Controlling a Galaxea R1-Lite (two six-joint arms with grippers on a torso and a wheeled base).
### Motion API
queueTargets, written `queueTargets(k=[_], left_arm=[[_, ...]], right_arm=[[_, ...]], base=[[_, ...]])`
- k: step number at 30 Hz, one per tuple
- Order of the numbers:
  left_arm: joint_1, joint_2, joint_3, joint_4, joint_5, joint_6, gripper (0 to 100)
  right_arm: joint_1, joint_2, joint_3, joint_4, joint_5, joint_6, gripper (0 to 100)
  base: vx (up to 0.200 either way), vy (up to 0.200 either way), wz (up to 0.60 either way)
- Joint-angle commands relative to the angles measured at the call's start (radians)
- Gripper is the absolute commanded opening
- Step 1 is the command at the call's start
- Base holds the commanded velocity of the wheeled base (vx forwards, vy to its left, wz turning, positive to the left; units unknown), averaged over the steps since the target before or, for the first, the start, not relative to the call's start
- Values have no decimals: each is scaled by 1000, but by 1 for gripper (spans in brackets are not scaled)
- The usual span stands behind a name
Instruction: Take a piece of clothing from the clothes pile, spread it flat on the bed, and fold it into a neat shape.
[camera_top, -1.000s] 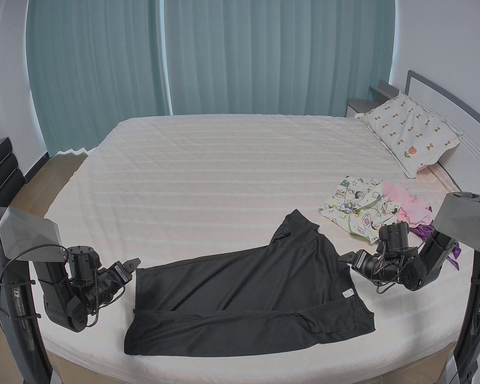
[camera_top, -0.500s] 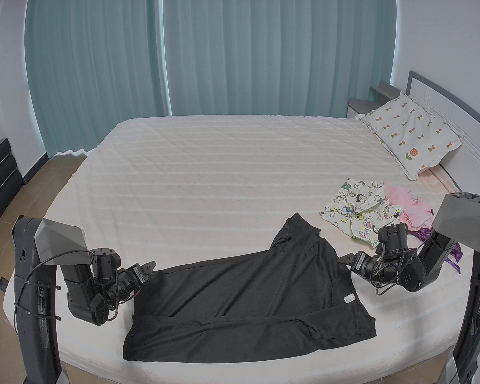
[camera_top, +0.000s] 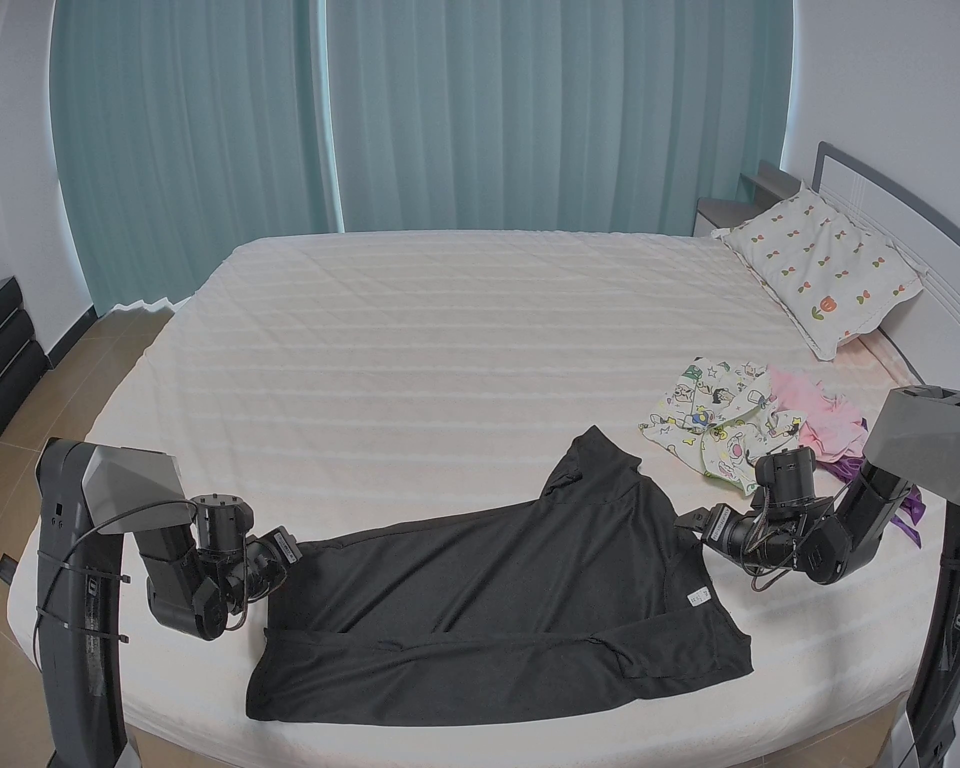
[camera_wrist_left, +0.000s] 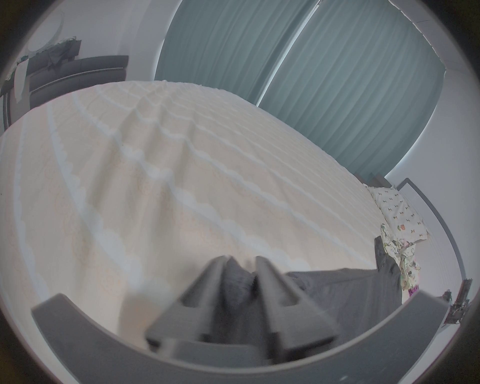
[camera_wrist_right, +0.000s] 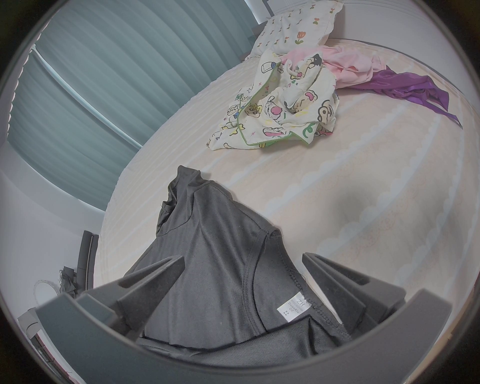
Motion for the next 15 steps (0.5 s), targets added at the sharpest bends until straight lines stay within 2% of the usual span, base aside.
queueTargets(k=[1,2,6,11,15], left_arm=[[3,2,-25,0,14,0,0],[10,4,-55,0,54,0,0],[22,10,-118,6,126,1,0],[36,16,-179,75,169,3,0],[43,39,-216,92,172,6,0]], right_arm=[[-1,3,-2,-1,0,0,100],[-3,3,-2,-1,0,0,100],[-3,3,-2,-1,0,0,100],[-1,3,-2,-1,0,0,100],[-1,3,-3,-1,0,0,100]], base=[[0,0,0],[0,0,0],[0,0,0],[0,0,0],[0,0,0]])
